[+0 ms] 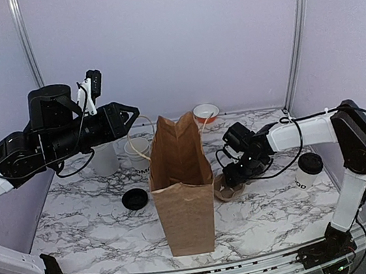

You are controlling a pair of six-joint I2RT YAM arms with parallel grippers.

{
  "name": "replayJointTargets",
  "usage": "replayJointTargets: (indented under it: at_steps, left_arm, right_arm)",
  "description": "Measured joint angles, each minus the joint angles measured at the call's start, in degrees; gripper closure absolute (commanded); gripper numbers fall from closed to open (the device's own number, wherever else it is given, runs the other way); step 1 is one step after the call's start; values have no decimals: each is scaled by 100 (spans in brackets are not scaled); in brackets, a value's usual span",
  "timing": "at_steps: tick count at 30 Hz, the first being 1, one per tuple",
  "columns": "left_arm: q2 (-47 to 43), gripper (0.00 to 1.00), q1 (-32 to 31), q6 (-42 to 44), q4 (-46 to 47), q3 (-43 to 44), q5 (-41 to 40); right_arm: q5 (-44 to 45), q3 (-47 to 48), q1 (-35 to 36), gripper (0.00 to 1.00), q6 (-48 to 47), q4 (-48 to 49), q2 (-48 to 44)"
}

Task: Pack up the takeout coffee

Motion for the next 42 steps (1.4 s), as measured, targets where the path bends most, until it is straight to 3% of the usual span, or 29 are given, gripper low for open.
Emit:
replayJointTargets:
  at_steps: [10, 30, 42]
  left_arm:
    - [7, 61, 22, -79, 0, 0, 92]
    - [22, 61, 26, -199, -4, 0, 138]
    - [37, 61, 26, -192, -9, 4, 138]
  right_arm:
    - [24, 4, 0, 38, -122, -114, 0]
    - [37, 214, 0, 40, -518, -203, 92]
    - [26, 354, -9, 48, -647, -188, 107]
